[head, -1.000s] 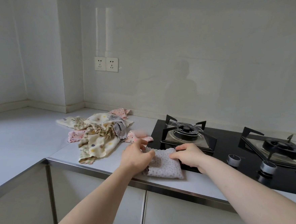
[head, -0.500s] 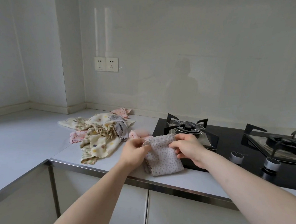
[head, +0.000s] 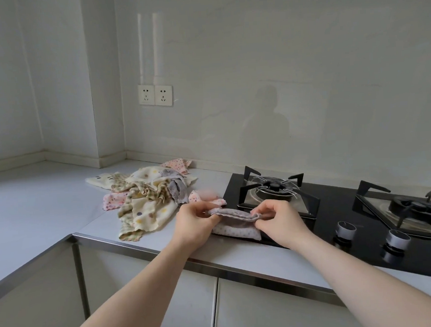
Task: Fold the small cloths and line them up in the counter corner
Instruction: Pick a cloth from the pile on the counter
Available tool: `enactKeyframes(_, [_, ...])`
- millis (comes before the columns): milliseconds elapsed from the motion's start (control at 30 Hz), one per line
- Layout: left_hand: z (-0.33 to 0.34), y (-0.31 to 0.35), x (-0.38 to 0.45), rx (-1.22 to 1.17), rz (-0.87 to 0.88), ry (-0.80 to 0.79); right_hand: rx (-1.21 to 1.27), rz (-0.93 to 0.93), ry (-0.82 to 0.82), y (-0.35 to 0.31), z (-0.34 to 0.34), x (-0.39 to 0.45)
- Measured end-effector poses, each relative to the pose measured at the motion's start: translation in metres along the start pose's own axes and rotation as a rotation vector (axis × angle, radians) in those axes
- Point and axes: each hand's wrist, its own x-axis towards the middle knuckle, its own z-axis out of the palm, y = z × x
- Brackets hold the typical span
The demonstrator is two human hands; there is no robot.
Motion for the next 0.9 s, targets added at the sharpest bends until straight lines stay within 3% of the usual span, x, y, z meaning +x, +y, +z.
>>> enactKeyframes(533, [0.004,0.003,0.000,0.102,-0.065,-0.126,-0.165,-0.185,0.082,0.019,0.011,-0.037])
enactKeyframes(733, [0.003,0.004,0.000,0.021,-0.094,-0.007,-0.183,-0.195,0.099,0.023,0.013,-0.035])
enactKeyframes(900, [0.007,0.000,-0.001,0.304,-0.069,-0.143,-0.203,-0.174,0.096,0.025,0.014,-0.033])
